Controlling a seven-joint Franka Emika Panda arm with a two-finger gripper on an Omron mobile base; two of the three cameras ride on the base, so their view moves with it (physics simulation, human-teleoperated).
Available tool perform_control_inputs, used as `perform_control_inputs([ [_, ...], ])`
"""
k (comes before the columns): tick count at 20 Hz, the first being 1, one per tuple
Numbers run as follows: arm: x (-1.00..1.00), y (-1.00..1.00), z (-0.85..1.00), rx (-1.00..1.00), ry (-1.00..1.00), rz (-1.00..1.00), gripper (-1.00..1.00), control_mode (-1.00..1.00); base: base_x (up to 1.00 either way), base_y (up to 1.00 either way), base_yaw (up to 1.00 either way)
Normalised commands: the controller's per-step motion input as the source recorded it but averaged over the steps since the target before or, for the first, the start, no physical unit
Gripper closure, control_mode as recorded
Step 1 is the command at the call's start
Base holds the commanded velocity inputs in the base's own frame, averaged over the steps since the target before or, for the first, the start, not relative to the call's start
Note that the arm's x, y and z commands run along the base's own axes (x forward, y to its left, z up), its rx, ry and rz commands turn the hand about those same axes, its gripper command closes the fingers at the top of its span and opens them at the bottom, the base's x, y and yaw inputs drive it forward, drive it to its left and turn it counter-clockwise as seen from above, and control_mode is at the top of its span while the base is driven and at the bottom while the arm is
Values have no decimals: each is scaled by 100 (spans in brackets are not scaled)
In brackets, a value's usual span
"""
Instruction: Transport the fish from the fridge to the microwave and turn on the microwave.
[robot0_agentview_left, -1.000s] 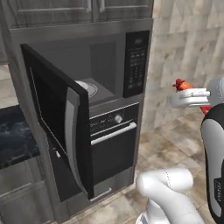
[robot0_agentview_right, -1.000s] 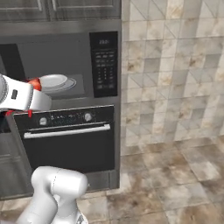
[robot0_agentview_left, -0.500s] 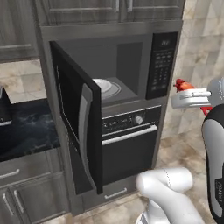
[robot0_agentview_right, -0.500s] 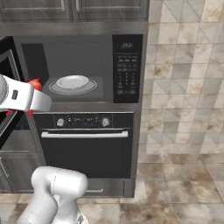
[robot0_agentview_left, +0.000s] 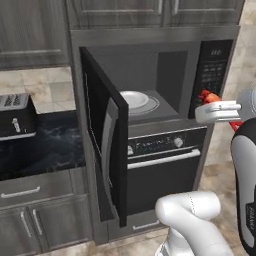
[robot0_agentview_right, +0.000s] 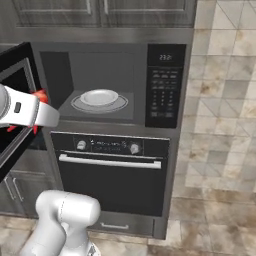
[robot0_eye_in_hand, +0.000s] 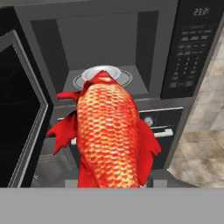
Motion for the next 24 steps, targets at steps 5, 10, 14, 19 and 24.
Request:
perform_control_inputs([
  [5, 0, 0, 0, 0, 0, 0, 100, 100, 19, 0, 23],
  [10, 0, 0, 0, 0, 0, 0, 100, 100, 22, 0, 25],
  [14, 0, 0, 0, 0, 0, 0, 100, 100, 23, 0, 25],
  [19, 0, 0, 0, 0, 0, 0, 100, 100, 24, 0, 17],
  [24, 0, 0, 0, 0, 0, 0, 100, 100, 18, 0, 3],
])
